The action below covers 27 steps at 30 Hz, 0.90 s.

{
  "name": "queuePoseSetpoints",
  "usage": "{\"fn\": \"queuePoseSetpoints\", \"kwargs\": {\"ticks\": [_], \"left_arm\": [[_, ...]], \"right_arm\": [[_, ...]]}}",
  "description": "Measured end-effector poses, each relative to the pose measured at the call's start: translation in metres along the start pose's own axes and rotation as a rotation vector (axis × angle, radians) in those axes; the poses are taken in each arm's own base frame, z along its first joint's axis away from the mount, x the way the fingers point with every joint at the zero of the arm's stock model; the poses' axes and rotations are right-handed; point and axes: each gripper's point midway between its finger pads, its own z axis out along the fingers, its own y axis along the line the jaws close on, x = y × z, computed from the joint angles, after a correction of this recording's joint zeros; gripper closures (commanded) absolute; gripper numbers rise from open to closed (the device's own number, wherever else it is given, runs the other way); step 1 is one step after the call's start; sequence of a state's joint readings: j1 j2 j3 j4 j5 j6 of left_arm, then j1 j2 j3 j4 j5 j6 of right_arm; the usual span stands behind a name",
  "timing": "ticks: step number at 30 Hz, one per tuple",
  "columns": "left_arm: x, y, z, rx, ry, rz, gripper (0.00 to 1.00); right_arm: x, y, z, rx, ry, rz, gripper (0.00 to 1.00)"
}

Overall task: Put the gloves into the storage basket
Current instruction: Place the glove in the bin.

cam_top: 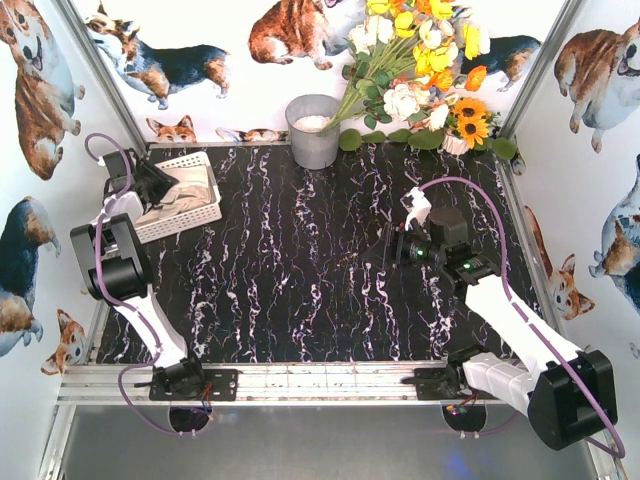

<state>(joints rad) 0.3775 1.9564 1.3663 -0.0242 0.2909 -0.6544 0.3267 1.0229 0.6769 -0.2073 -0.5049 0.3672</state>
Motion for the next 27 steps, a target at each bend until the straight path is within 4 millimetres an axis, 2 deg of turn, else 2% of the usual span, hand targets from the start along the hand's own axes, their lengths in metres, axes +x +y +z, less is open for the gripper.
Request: {"fn": "queuePoseSetpoints", "kwargs": {"ticks": [3, 6, 11, 15, 18, 23, 25, 27], "left_arm": [[0.006, 0.004, -0.004, -0.024, 0.023, -0.009, 0.86], [0.009, 0.009, -0.006, -0.053, 0.033, -0.013, 0.69], [0.010, 0.015, -0.014, -0.095, 0.039, 0.002, 0.52], [0.007, 0.014, -0.024, -0.117, 0.032, 0.030, 0.44], [0.002, 0.012, -0.034, -0.126, 0.021, 0.062, 0.40], [-0.008, 0.011, -0.056, -0.171, -0.008, 0.129, 0.39], [-0.014, 0.013, -0.066, -0.200, -0.033, 0.157, 0.43], [-0.020, 0.012, -0.078, -0.223, -0.062, 0.185, 0.51]], "right_arm": [[0.000, 0.000, 0.000, -0.003, 0.001, 0.000, 0.37], [0.000, 0.001, 0.000, -0.005, 0.002, 0.000, 0.37], [0.001, 0.001, 0.000, -0.007, 0.004, -0.002, 0.37], [0.001, 0.002, 0.000, -0.011, 0.004, -0.002, 0.37], [0.001, 0.002, -0.001, -0.013, 0.005, -0.003, 0.37], [0.001, 0.003, -0.001, -0.014, 0.005, -0.007, 0.37], [0.001, 0.003, -0.001, -0.014, 0.005, -0.007, 0.37], [0.001, 0.002, -0.001, -0.014, 0.006, -0.008, 0.37]]}}
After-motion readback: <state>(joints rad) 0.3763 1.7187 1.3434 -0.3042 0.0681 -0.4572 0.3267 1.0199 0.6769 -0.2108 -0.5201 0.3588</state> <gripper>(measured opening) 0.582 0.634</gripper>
